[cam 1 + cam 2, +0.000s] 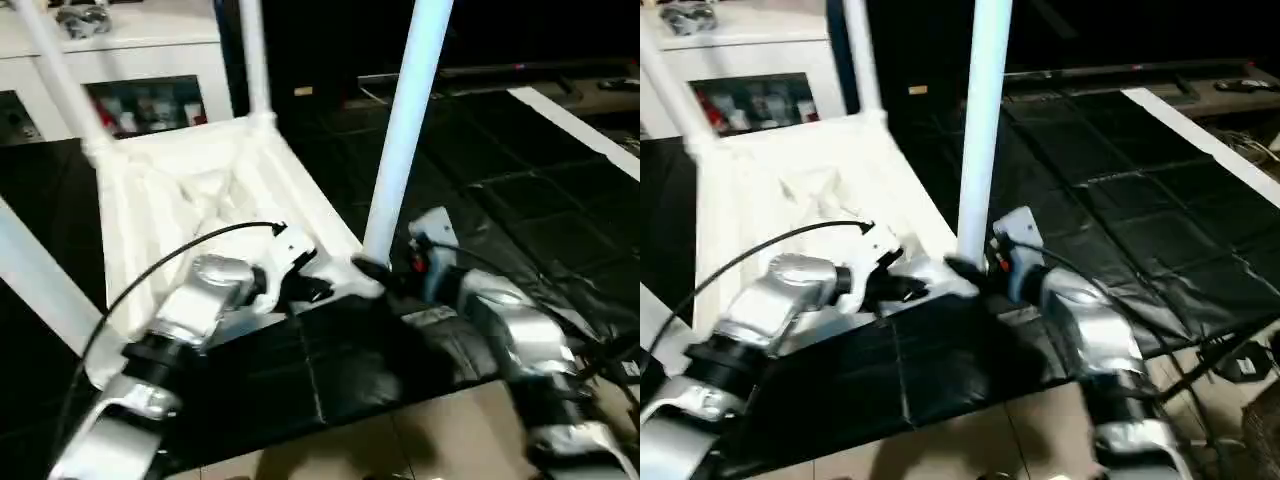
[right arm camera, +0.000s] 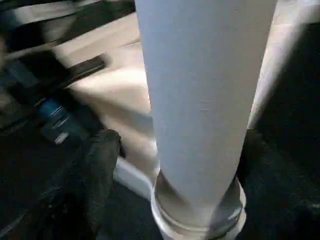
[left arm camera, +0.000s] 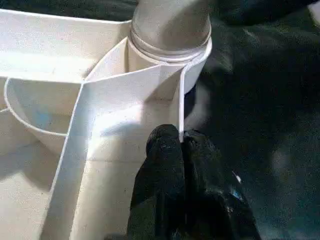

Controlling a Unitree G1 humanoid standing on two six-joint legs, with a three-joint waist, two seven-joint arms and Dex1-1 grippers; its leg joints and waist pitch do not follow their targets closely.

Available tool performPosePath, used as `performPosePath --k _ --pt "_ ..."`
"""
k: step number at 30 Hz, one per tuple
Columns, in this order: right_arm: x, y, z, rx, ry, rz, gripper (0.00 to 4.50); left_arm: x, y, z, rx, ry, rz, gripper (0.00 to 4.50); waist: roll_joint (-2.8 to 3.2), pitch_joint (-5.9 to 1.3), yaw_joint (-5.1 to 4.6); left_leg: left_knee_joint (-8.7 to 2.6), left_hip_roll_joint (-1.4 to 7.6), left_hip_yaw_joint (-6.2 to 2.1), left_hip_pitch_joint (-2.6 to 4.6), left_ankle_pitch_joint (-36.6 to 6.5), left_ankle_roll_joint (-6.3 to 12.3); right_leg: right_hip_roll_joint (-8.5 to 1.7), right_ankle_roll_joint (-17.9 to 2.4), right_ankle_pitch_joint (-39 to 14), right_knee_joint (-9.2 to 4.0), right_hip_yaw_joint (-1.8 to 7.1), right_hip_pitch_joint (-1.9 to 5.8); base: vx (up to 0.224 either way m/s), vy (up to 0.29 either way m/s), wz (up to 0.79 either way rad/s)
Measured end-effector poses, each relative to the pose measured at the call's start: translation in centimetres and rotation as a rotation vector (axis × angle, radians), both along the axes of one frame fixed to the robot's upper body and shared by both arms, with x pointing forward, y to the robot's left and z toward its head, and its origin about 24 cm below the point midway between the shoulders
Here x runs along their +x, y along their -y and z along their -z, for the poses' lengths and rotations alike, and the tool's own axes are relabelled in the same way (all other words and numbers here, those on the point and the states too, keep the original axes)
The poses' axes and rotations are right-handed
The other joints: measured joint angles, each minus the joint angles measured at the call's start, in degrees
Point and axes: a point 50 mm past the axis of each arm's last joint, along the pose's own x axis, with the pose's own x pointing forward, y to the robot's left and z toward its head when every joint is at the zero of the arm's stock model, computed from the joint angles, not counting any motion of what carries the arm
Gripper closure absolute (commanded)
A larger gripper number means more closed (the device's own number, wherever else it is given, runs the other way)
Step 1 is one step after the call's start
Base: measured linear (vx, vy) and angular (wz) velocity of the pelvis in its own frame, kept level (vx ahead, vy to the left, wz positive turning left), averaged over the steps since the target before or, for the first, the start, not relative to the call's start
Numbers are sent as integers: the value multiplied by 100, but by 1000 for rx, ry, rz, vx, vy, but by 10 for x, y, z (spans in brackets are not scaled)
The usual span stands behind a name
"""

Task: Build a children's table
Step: Rotate leg to tighten

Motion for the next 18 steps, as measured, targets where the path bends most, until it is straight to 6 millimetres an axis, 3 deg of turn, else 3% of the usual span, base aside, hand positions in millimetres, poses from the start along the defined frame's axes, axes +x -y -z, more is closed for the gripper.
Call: performPosePath --k 4,9,16,18 --pt "-6 1 -3 22 -34 -119 7 -5 -7 -2 13 -13 77 450 0 0 115 1 0 -2 2 0 1 0 -31 19 -1 -1 0 0 0 0" --pt "-14 11 -10 5 -66 -252 2 -11 -14 -3 26 -25 161 450 -4 2 267 5 1 0 -1 0 2 -2 -30 18 0 -1 0 0 0 0" --pt "-19 11 -6 -50 -33 -408 2 -19 -30 -7 96 -17 331 450 -9 -1 325 12 2 0 2 -3 -7 -3 3 -2 4 1 11 0 0 0" --pt "-18 10 -5 -47 -37 -428 35 -21 -27 -6 99 -11 371 450 -11 -1 346 16 2 5 2 0 -2 -4 3 -2 4 8 18 0 0 0"
